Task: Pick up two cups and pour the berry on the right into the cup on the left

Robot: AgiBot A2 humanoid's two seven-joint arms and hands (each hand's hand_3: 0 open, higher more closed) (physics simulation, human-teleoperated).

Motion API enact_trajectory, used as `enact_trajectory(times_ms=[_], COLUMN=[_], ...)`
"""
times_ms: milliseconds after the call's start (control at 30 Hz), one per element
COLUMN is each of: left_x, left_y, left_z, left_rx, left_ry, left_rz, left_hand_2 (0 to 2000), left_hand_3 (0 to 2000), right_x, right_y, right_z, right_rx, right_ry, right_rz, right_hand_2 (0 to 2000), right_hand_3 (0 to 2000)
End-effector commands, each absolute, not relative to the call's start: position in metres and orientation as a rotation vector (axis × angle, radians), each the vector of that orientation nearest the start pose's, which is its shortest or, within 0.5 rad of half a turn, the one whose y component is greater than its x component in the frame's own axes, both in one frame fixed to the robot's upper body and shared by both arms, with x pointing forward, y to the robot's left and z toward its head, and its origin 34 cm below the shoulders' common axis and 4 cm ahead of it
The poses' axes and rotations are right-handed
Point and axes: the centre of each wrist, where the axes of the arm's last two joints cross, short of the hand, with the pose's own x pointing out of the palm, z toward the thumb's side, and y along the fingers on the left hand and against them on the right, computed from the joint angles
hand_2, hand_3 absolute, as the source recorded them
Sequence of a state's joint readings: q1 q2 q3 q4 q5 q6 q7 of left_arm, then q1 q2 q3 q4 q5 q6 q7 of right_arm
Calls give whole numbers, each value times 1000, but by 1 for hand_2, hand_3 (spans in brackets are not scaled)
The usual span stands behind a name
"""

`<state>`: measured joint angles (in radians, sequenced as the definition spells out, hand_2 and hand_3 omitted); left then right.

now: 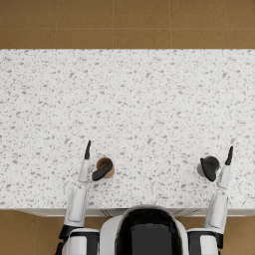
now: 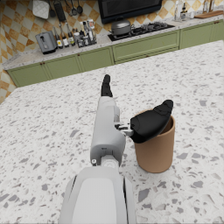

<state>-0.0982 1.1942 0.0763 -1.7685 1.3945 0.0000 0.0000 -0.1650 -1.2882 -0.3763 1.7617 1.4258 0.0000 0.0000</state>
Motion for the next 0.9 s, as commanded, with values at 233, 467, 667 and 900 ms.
enact_trajectory(times_ms=[233,467,667,900], left_x=[179,175,180,184], left_y=[227,222,221,221], left_z=[114,97,82,77], left_rx=[157,96,45,19], left_ry=[136,177,205,206], left_rz=[-1748,-1764,-1752,-1744], left_hand_2=[0,0,0,0], left_hand_3=[0,0,0,0], right_x=[153,157,160,168], right_y=[-328,-323,-320,-316], right_z=[115,98,85,72], right_rx=[-123,-63,-16,27], right_ry=[120,145,165,181], right_rz=[1214,1233,1243,1261], right_hand_2=[0,0,0,0], right_hand_3=[0,0,0,0])
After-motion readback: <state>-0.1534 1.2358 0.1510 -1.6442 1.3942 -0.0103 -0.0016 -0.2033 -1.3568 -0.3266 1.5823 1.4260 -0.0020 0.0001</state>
